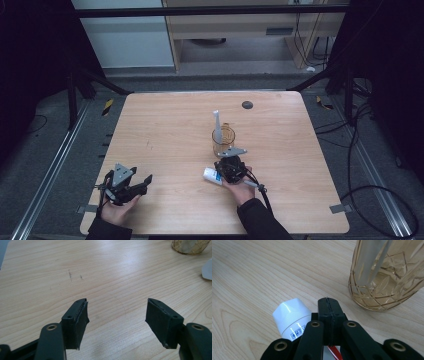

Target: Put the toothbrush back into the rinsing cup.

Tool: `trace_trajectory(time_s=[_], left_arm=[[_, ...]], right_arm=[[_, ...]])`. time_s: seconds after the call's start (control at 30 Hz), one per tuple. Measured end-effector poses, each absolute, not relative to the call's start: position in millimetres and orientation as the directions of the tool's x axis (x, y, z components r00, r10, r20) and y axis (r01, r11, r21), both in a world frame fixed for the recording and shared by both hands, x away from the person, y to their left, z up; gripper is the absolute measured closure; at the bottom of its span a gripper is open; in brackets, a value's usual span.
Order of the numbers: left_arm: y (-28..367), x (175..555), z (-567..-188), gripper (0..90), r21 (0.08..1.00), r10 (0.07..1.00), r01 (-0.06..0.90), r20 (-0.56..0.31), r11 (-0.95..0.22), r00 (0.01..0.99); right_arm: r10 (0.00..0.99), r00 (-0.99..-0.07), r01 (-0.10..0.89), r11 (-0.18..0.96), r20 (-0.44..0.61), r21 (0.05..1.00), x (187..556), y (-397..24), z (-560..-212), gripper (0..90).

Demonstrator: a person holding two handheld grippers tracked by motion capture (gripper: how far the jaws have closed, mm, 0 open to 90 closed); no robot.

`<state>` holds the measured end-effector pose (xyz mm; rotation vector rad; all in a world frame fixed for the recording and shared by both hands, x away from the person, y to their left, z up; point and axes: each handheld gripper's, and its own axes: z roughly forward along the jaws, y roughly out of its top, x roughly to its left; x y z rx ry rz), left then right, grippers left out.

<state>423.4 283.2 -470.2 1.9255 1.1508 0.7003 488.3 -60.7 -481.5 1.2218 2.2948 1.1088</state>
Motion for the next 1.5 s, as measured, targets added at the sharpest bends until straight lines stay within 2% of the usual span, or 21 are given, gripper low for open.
trace_trajectory(time_s=[1.0,1.5], left_arm=[[281.6,423.1,-470.2,33.5,0.828,0.893,0.475,0.065,-0.297,0.445],[280.5,423.3,-470.5,33.4,0.823,0.89,0.479,0.069,-0.305,0.45]], right_arm=[[0.736,-0.668,0.542,0.384,0.106,0.747,467.3,-59.9,-476.2,90.0],[0.738,-0.665,0.543,0.373,0.113,0.752,466.9,-59.1,-478.3,90.0]])
